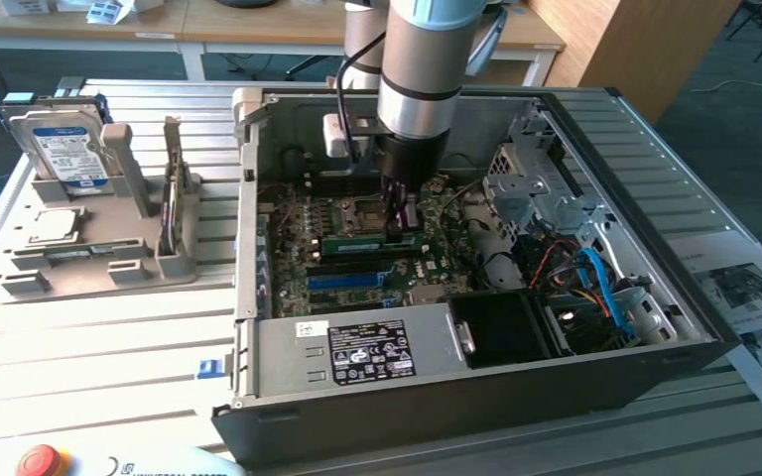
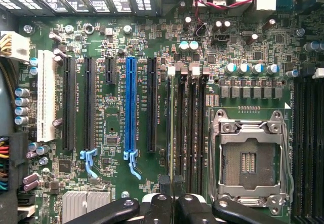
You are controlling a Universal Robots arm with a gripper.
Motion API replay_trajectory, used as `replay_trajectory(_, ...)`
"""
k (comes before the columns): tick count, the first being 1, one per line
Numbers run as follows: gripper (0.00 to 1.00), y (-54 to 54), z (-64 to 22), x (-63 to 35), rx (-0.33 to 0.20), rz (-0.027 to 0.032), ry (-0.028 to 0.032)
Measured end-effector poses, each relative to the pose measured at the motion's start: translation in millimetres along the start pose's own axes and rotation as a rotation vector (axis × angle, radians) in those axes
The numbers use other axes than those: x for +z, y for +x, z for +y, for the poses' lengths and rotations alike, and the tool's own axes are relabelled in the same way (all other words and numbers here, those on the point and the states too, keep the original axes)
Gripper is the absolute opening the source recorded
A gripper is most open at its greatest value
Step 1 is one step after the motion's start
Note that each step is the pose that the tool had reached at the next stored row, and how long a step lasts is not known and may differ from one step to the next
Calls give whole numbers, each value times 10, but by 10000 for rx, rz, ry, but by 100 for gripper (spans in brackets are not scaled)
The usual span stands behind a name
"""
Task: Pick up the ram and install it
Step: 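Insert the ram into the slot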
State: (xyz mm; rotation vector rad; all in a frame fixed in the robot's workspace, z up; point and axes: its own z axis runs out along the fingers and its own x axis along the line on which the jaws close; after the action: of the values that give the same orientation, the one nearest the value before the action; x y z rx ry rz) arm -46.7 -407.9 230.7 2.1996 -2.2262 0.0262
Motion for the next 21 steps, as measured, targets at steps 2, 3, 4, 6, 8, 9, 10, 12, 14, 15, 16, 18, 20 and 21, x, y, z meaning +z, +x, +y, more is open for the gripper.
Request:
replay_trajectory(2,12,0,0,3,0,1,0)
replay_trajectory(3,12,0,0,4,0,1,0)
replay_trajectory(4,12,0,0,4,0,1,0)
replay_trajectory(6,12,0,-2,14,0,0,1)
replay_trajectory(8,12,0,-2,16,0,0,0)
replay_trajectory(9,12,0,-2,21,0,0,0)
replay_trajectory(10,12,-1,-2,26,0,0,0)
replay_trajectory(12,12,-1,-2,39,-1,-1,1)
replay_trajectory(14,12,-1,-2,43,0,-1,1)
replay_trajectory(15,12,-1,-2,45,0,-1,1)
replay_trajectory(16,12,-1,-2,47,0,-1,1)
replay_trajectory(18,12,-1,-2,53,0,-2,1)
replay_trajectory(20,12,-1,-2,60,-1,-1,2)
replay_trajectory(21,12,-1,-2,65,0,-1,2)
